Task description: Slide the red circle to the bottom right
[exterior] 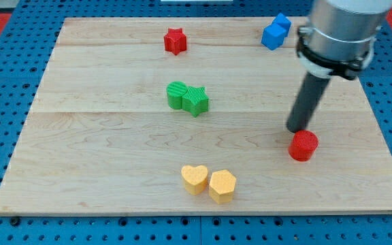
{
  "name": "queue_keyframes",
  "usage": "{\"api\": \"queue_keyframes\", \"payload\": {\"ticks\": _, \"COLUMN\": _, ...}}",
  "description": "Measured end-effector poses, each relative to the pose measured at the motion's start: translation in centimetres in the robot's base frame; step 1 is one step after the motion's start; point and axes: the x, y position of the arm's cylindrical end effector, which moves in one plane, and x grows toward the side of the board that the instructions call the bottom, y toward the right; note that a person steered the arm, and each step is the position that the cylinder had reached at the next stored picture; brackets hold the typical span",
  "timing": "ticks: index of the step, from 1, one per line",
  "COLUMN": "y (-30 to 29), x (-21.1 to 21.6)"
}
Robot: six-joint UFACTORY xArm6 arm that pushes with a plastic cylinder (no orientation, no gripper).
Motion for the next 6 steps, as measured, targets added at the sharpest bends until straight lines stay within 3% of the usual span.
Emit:
{"api": "queue_keyframes", "payload": {"ticks": 1, "y": -2.5, "x": 1.3}}
{"api": "queue_keyframes", "payload": {"ticks": 2, "y": 1.6, "x": 6.3}}
{"api": "queue_keyframes", "payload": {"ticks": 4, "y": 2.8, "x": 1.9}}
{"api": "queue_keyframes", "payload": {"ticks": 5, "y": 7.6, "x": 6.5}}
{"api": "queue_keyframes", "payload": {"ticks": 6, "y": 7.3, "x": 6.6}}
